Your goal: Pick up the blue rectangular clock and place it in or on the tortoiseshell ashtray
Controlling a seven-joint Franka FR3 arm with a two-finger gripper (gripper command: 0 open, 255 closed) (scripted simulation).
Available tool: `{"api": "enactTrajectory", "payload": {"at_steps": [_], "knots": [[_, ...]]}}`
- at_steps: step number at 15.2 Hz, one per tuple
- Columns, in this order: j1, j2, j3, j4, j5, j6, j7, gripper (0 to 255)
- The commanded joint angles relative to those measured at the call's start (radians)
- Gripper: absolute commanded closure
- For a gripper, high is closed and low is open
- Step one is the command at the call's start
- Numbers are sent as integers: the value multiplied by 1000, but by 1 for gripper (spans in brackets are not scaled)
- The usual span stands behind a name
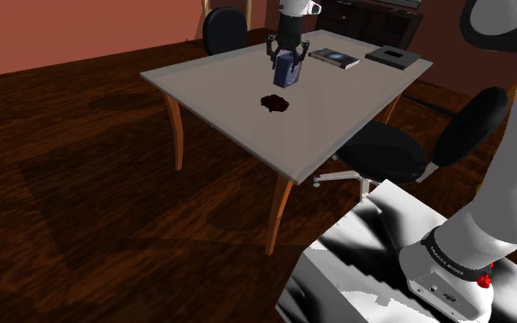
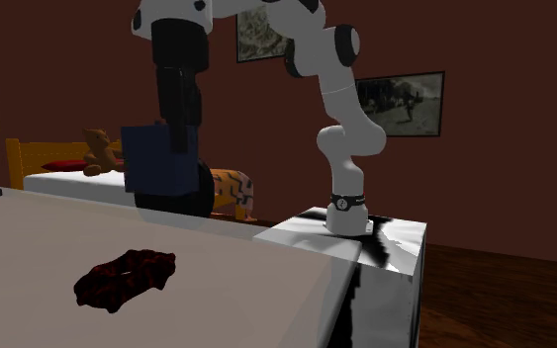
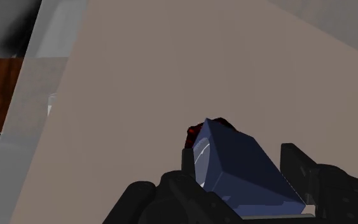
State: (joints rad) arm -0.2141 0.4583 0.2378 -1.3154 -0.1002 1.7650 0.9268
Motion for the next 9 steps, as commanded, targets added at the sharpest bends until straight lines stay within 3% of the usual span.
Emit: {"api": "enactTrajectory", "payload": {"at_steps": [1, 3, 9], "knots": [[21, 126, -8, 205, -21, -80, -5, 255], [51, 266, -18, 445, -39, -178, -13, 255], [37, 236, -17, 312, -36, -76, -9, 255]]}}
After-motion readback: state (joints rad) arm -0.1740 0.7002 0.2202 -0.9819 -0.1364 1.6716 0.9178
